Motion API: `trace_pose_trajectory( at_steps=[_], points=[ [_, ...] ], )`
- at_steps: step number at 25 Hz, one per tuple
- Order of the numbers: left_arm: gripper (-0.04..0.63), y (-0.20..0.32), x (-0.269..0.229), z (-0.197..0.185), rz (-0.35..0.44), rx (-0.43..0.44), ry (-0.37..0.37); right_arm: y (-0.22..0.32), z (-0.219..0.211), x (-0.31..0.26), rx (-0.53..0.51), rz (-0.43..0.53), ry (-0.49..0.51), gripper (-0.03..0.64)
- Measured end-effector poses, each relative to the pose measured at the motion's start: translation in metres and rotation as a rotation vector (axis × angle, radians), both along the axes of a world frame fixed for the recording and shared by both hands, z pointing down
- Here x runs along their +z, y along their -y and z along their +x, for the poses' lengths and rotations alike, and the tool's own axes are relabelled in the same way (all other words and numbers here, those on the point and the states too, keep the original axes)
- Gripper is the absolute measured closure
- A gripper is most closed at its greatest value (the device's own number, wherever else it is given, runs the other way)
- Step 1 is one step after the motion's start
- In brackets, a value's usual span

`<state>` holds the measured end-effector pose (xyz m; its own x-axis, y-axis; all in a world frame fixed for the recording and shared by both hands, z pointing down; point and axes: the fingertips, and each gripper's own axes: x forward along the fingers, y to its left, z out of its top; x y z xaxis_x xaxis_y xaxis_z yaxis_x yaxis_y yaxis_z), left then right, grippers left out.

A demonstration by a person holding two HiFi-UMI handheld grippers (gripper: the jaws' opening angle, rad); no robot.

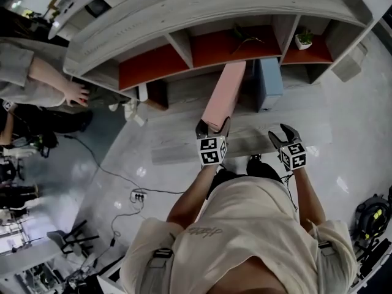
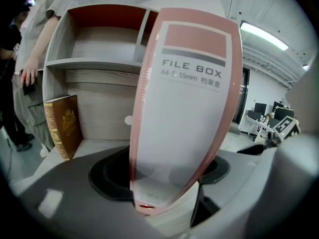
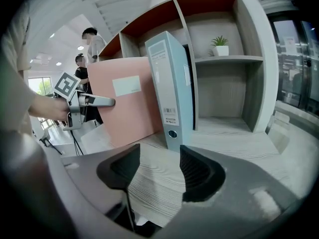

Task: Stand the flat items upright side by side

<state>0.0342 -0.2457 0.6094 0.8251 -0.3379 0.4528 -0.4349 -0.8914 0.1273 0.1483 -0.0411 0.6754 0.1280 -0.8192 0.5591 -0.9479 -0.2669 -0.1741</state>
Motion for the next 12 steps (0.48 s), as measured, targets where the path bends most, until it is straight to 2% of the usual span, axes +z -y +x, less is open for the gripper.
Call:
trace_pose_trajectory(
  at_steps=[7,12],
  points=[
    [0.236,-0.024,0.001,0.038,0.021,-0.049,0.017,-0.010,0.031,0.013,-0.001,0.025,0.005,0.367],
    [0.235,-0.036,0.003,0.057,-0.011,-0.074,0.027,-0.018,0.053,0.021,0.006,0.027,0.018,0.367]
  ],
)
